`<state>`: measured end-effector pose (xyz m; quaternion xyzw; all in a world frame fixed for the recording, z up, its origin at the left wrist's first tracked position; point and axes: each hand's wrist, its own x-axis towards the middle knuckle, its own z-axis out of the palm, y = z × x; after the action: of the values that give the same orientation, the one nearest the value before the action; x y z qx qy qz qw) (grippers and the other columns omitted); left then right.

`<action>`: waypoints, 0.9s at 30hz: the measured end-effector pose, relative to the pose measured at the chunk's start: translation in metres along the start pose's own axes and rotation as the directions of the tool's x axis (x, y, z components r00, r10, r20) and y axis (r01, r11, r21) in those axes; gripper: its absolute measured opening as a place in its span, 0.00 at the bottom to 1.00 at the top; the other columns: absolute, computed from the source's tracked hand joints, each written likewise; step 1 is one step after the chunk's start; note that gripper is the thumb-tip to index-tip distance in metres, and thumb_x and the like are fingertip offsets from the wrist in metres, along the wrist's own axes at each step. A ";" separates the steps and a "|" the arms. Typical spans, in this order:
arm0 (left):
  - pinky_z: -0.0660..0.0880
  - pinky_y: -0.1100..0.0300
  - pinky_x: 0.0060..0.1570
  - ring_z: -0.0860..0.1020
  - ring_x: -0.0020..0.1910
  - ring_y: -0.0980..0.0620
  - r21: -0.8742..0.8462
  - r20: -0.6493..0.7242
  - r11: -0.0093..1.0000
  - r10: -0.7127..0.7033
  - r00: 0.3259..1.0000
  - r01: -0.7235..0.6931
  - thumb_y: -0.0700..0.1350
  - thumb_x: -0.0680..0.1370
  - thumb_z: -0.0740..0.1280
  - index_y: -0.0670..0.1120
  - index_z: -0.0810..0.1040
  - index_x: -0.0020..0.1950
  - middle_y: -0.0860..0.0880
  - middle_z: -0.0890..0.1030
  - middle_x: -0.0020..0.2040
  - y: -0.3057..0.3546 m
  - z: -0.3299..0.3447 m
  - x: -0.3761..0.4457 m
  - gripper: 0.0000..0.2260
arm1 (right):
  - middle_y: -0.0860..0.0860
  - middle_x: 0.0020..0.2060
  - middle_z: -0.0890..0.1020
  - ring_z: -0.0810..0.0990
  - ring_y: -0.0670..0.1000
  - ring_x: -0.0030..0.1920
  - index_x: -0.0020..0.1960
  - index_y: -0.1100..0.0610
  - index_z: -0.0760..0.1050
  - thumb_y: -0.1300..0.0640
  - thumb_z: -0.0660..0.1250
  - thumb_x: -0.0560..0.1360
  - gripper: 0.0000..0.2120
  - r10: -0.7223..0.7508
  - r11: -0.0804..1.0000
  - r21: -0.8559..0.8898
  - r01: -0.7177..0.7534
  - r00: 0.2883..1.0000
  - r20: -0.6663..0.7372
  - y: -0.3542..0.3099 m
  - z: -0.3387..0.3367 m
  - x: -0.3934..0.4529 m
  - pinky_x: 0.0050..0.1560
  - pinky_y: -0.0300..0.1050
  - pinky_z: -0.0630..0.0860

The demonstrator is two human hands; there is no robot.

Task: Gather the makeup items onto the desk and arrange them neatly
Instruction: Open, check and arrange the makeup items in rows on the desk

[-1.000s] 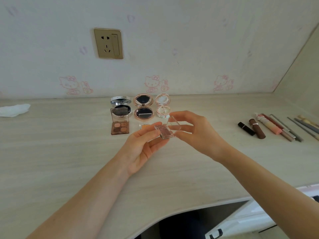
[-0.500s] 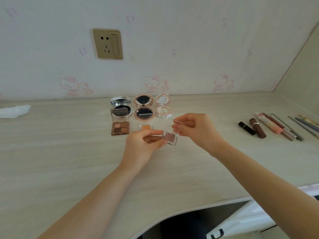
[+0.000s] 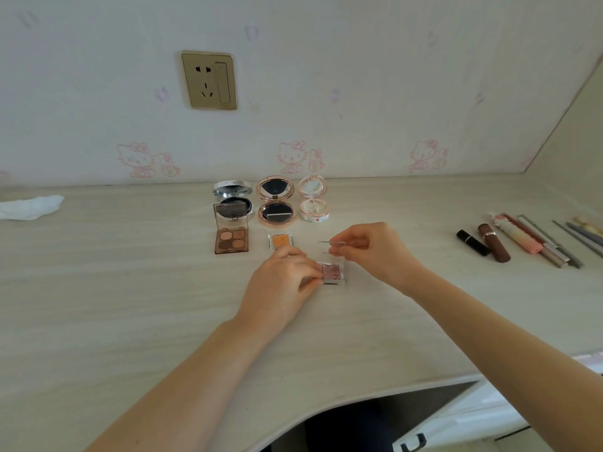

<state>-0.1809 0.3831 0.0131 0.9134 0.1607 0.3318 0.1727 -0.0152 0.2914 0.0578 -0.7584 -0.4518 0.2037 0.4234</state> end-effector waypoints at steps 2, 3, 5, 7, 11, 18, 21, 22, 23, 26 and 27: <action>0.78 0.54 0.47 0.76 0.52 0.54 0.000 0.014 1.000 -0.011 1.000 0.011 0.43 0.72 0.73 0.49 0.86 0.45 0.58 0.84 0.45 0.000 0.001 0.000 0.03 | 0.47 0.41 0.86 0.83 0.40 0.49 0.46 0.53 0.82 0.62 0.71 0.73 0.05 -0.011 1.000 -0.024 0.011 1.000 0.010 0.001 -0.001 0.001 0.58 0.41 0.76; 0.78 0.54 0.47 0.76 0.52 0.54 -0.003 0.016 1.000 -0.014 1.000 0.014 0.43 0.72 0.73 0.49 0.86 0.45 0.58 0.84 0.45 0.000 0.001 0.000 0.03 | 0.47 0.41 0.86 0.82 0.40 0.49 0.47 0.54 0.82 0.61 0.71 0.73 0.05 -0.010 1.000 -0.024 0.010 1.000 0.017 0.001 -0.001 0.002 0.58 0.39 0.75; 0.78 0.53 0.47 0.76 0.51 0.54 -0.005 0.025 1.000 -0.018 1.000 0.018 0.43 0.72 0.74 0.48 0.85 0.45 0.57 0.84 0.45 0.001 0.001 0.001 0.03 | 0.47 0.42 0.86 0.82 0.39 0.49 0.49 0.54 0.82 0.61 0.70 0.73 0.05 -0.007 1.000 -0.021 0.007 1.000 0.029 0.002 -0.002 0.004 0.56 0.36 0.75; 0.78 0.53 0.48 0.76 0.52 0.54 -0.002 0.042 1.000 -0.027 0.999 0.027 0.43 0.71 0.74 0.47 0.85 0.45 0.56 0.84 0.46 0.002 0.001 0.001 0.04 | 0.46 0.43 0.86 0.82 0.38 0.49 0.50 0.54 0.82 0.61 0.70 0.74 0.06 -0.002 1.000 -0.027 0.003 0.999 0.037 0.004 -0.002 0.006 0.51 0.33 0.74; 0.78 0.52 0.47 0.76 0.51 0.53 -0.004 0.040 1.000 -0.023 0.999 0.023 0.42 0.71 0.74 0.47 0.85 0.44 0.55 0.84 0.45 0.002 0.000 0.001 0.03 | 0.44 0.39 0.86 0.80 0.37 0.43 0.50 0.50 0.82 0.59 0.68 0.75 0.07 0.015 0.996 -0.085 -0.011 0.999 0.037 0.006 -0.001 0.009 0.34 0.27 0.66; 0.78 0.50 0.46 0.77 0.50 0.52 -0.019 0.038 0.999 -0.036 0.999 0.037 0.41 0.71 0.74 0.47 0.84 0.43 0.55 0.84 0.45 0.003 0.001 0.001 0.03 | 0.46 0.39 0.86 0.81 0.43 0.46 0.50 0.51 0.82 0.60 0.67 0.75 0.08 0.006 0.996 -0.094 -0.002 0.999 0.038 0.006 -0.001 0.010 0.42 0.35 0.69; 0.77 0.51 0.47 0.76 0.51 0.53 -0.014 0.048 0.999 -0.046 0.998 0.046 0.41 0.72 0.73 0.47 0.84 0.44 0.56 0.84 0.46 0.003 0.001 0.001 0.02 | 0.47 0.40 0.86 0.82 0.45 0.47 0.49 0.51 0.82 0.61 0.67 0.74 0.08 0.007 0.994 -0.113 -0.003 0.999 0.041 0.007 0.000 0.013 0.50 0.41 0.75; 0.77 0.52 0.47 0.76 0.51 0.53 -0.011 0.052 0.999 -0.049 0.997 0.050 0.41 0.72 0.73 0.47 0.84 0.44 0.56 0.83 0.46 0.003 0.001 0.001 0.02 | 0.48 0.39 0.86 0.82 0.45 0.48 0.49 0.52 0.82 0.61 0.67 0.74 0.09 0.006 0.993 -0.116 -0.001 0.999 0.045 0.007 0.000 0.014 0.54 0.43 0.76; 0.77 0.53 0.48 0.75 0.51 0.54 -0.009 0.054 0.998 -0.053 0.997 0.054 0.41 0.72 0.73 0.47 0.84 0.44 0.56 0.83 0.46 0.004 0.001 0.001 0.03 | 0.48 0.39 0.86 0.82 0.45 0.48 0.50 0.52 0.82 0.62 0.67 0.73 0.09 0.003 0.993 -0.117 0.003 0.999 0.048 0.007 0.000 0.014 0.56 0.45 0.76; 0.76 0.55 0.49 0.74 0.52 0.54 -0.008 0.058 0.998 -0.064 0.996 0.065 0.41 0.73 0.72 0.48 0.84 0.45 0.56 0.83 0.46 0.005 0.000 0.001 0.03 | 0.48 0.40 0.86 0.82 0.43 0.48 0.50 0.54 0.82 0.63 0.67 0.74 0.08 -0.027 0.995 -0.090 0.032 0.998 0.050 0.006 -0.001 0.009 0.56 0.41 0.76; 0.75 0.55 0.49 0.74 0.52 0.55 -0.006 0.064 0.997 -0.071 0.995 0.071 0.41 0.73 0.71 0.48 0.84 0.46 0.55 0.83 0.46 0.006 0.000 0.001 0.03 | 0.48 0.41 0.86 0.82 0.42 0.48 0.50 0.55 0.82 0.63 0.67 0.74 0.08 -0.046 0.995 -0.083 0.050 0.998 0.050 0.006 -0.001 0.007 0.54 0.38 0.75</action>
<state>-0.1791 0.3781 0.0159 0.9165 0.1861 0.2970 0.1931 -0.0080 0.2951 0.0543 -0.7594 -0.4880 0.1922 0.3850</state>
